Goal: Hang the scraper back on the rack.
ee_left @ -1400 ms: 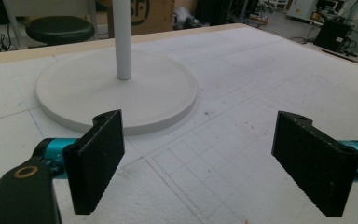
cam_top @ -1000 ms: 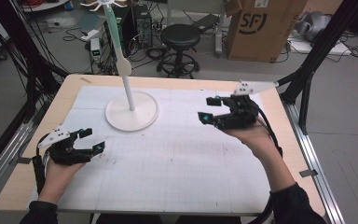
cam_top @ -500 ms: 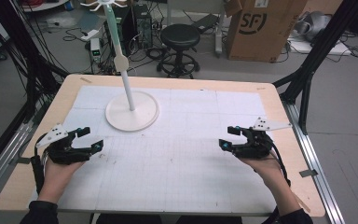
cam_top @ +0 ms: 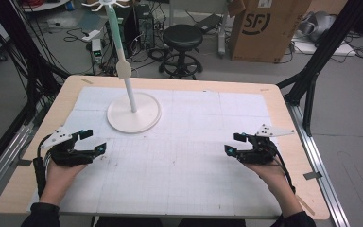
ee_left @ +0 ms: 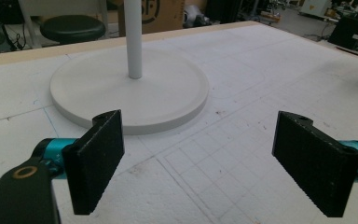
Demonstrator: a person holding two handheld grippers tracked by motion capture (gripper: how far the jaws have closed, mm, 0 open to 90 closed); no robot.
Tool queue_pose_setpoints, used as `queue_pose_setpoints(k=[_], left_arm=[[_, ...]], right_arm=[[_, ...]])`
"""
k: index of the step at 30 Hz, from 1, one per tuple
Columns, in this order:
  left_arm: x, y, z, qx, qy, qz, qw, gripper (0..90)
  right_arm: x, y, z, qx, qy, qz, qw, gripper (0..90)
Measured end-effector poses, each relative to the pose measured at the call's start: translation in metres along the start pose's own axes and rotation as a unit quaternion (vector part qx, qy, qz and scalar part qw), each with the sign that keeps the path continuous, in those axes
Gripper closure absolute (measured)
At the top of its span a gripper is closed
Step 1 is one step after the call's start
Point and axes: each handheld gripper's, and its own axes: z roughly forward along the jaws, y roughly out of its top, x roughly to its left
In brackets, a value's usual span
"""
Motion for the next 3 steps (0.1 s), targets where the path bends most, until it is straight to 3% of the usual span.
queue_pose_setpoints(k=[3], left_arm=[[0.0000, 0.0001, 0.0004, -0.001, -0.001, 0.000, 1.0000, 17.2]], right_arm=[[0.0012, -0.0012, 0.0030, 0.006, 0.000, -0.005, 1.0000, 25.9]])
